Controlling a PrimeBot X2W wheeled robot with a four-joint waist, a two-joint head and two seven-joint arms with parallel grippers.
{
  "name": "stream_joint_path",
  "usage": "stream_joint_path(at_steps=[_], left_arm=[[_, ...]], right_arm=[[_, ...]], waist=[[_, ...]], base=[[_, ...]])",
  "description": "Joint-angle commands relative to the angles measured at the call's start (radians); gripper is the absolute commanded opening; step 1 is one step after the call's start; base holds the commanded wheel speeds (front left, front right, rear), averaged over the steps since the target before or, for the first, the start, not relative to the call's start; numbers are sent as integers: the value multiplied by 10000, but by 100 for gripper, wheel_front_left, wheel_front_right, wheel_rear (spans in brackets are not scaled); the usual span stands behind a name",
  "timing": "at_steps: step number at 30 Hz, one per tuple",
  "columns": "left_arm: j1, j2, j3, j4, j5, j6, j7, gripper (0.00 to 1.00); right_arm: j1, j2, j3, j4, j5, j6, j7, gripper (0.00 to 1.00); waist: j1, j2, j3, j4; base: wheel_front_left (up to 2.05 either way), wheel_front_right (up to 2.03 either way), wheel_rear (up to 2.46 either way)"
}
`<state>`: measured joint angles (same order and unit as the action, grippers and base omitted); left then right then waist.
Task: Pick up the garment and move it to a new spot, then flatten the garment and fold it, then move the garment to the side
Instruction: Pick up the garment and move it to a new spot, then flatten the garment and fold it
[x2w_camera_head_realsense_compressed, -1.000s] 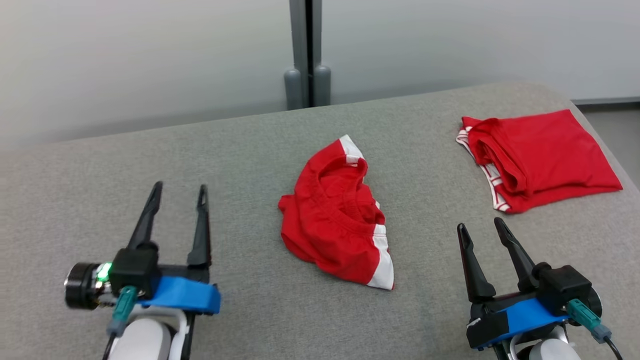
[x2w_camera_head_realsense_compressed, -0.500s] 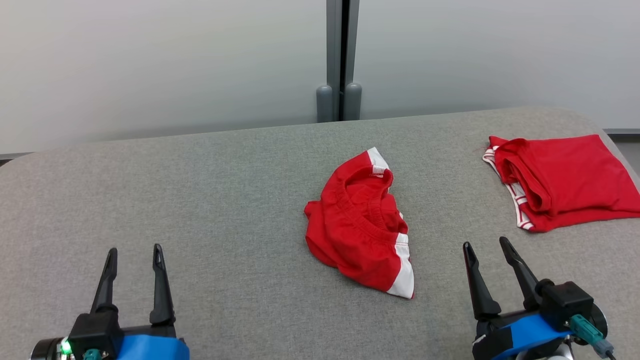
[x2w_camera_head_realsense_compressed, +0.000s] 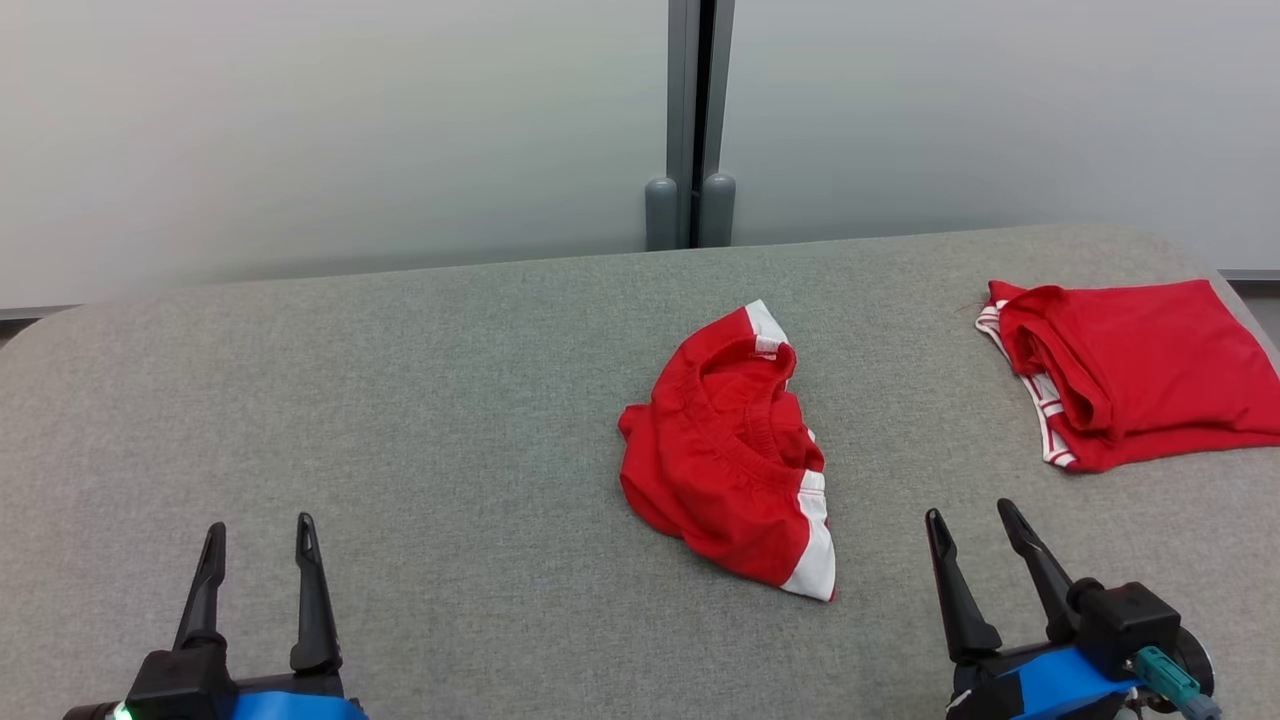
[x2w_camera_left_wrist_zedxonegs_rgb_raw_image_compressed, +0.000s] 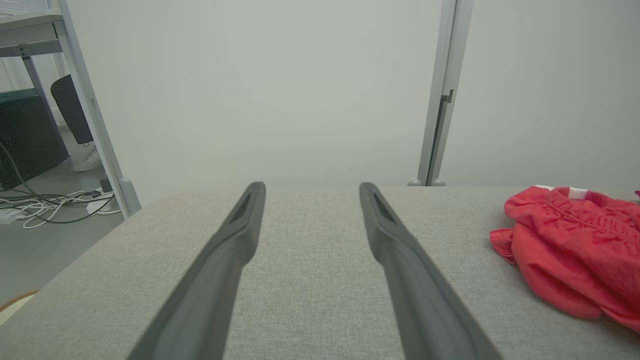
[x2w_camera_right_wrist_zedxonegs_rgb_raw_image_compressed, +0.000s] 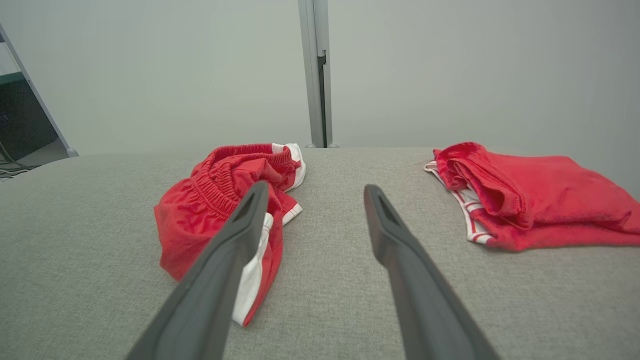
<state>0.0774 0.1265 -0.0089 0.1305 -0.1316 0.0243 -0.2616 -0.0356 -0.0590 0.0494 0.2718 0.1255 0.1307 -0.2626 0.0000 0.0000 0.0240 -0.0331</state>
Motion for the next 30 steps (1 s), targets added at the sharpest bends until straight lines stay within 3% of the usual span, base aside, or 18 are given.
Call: stream_joint_path(at_steps=[1,17,30], left_arm=[[-44,-31,59,30,75,-54,-41,100],[-127,-263,235,135,367,-247,-43,100],[-467,-429,200,196,485,-410,-42,100]], right_arm=[[91,-39,3,33,46,2,-19,100],[-34,-43,55,174,91,2,11,100],[-1778,-294,1276,1183,345,2,199,100]], waist=[[0,0,9,-11],[0,0,88,27],[0,0,382,303]], base=[[0,0,0],[0,0,0],[0,0,0]])
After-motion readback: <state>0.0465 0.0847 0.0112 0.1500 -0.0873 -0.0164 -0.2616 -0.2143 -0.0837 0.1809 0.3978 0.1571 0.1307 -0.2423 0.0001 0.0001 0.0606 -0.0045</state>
